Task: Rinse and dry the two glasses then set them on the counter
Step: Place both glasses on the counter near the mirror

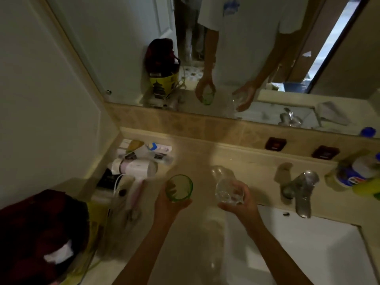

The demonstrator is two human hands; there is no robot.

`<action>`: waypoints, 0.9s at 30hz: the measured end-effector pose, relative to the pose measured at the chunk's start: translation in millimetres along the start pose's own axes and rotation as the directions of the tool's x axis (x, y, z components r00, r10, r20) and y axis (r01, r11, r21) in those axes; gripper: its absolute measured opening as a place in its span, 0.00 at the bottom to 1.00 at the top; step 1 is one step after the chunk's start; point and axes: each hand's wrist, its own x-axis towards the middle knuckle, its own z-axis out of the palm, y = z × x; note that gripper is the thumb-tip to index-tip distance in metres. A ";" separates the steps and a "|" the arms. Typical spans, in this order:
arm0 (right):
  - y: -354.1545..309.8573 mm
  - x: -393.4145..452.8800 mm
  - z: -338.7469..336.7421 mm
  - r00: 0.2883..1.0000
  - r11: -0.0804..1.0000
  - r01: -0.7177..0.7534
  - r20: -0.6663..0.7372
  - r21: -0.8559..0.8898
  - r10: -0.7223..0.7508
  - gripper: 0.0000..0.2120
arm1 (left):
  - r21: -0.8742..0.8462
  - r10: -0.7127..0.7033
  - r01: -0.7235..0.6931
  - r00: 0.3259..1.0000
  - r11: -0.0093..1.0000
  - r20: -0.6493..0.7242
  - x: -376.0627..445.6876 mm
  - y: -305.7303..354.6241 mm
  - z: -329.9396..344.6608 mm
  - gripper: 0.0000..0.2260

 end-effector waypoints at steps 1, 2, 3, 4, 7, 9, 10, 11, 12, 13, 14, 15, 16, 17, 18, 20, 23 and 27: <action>0.9 8.7 6.3 1.000 1.000 -0.010 -0.016 -0.001 0.010 0.40 | 0.005 0.002 -0.002 1.000 1.000 0.004 13.2 -6.6 -2.2 0.47; 1.5 17.8 11.7 0.999 1.000 -0.020 -0.028 -0.009 0.020 0.41 | 0.018 0.015 -0.015 1.000 1.000 0.012 23.9 -7.7 -3.5 0.46; 0.3 26.7 17.3 0.999 0.999 -0.030 -0.042 -0.015 0.029 0.41 | 0.016 0.039 -0.040 0.999 0.999 0.021 33.9 -7.5 -4.0 0.44; -0.2 36.2 21.8 0.998 0.999 -0.035 -0.058 -0.029 0.033 0.41 | 0.013 0.053 -0.053 0.998 0.999 0.024 44.3 -7.8 -4.4 0.44; -4.1 58.7 35.8 0.995 0.996 -0.029 -0.093 -0.089 0.020 0.41 | 0.029 0.078 -0.079 0.995 0.996 0.058 73.4 -4.8 -2.4 0.48; -3.8 70.2 41.8 0.993 0.990 -0.030 -0.116 -0.136 0.015 0.41 | 0.069 0.098 -0.103 0.992 0.992 0.082 88.5 -6.6 1.3 0.48; -3.6 74.8 44.5 0.993 0.988 -0.034 -0.121 -0.149 0.016 0.41 | 0.076 0.103 -0.110 0.991 0.991 0.091 94.3 -7.1 3.2 0.47; -3.6 79.8 47.0 0.992 0.987 -0.035 -0.124 -0.158 0.015 0.41 | 0.082 0.101 -0.110 0.990 0.991 0.098 100.1 -8.9 4.6 0.46; -3.8 84.6 49.0 0.992 0.986 -0.030 -0.123 -0.164 0.009 0.41 | 0.088 0.096 -0.106 0.989 0.990 0.108 105.9 -10.0 6.0 0.45; -4.2 89.9 50.8 0.992 0.985 -0.028 -0.127 -0.169 0.006 0.41 | 0.097 0.078 -0.089 0.991 0.991 0.112 111.2 -10.2 8.0 0.45; -4.4 95.8 52.1 0.991 0.984 -0.027 -0.132 -0.174 0.004 0.42 | 0.102 0.055 -0.066 0.993 0.993 0.108 118.2 -13.0 9.7 0.46; -4.0 101.4 54.0 0.991 0.983 -0.022 -0.136 -0.182 -0.003 0.42 | 0.117 0.041 -0.053 0.994 0.992 0.099 123.2 -13.1 11.7 0.46; -2.8 105.9 55.8 0.990 0.981 -0.022 -0.139 -0.192 -0.005 0.42 | 0.147 0.044 -0.057 0.995 0.988 0.092 127.2 -13.7 13.9 0.46; -1.4 109.6 57.2 0.989 0.981 -0.022 -0.145 -0.194 -0.006 0.42 | 0.184 0.055 -0.069 0.995 0.980 0.083 131.2 -15.1 15.9 0.46; -0.2 113.1 57.9 0.988 0.981 -0.024 -0.154 -0.193 -0.006 0.42 | 0.214 0.076 -0.092 0.994 0.973 0.079 135.3 -17.2 18.1 0.45; 0.6 119.0 58.5 0.987 0.981 -0.017 -0.162 -0.193 -0.015 0.42 | 0.234 0.091 -0.109 0.992 0.966 0.089 142.4 -18.2 22.5 0.45; 2.1 127.1 58.5 0.989 0.987 -0.011 -0.150 -0.160 -0.013 0.42 | 0.210 0.095 -0.119 0.988 0.970 0.120 149.6 -13.7 29.0 0.46; 10.2 134.1 58.9 0.988 0.990 -0.014 -0.156 -0.141 -0.008 0.43 | 0.258 0.133 -0.157 0.985 0.953 0.107 153.8 -17.9 34.5 0.44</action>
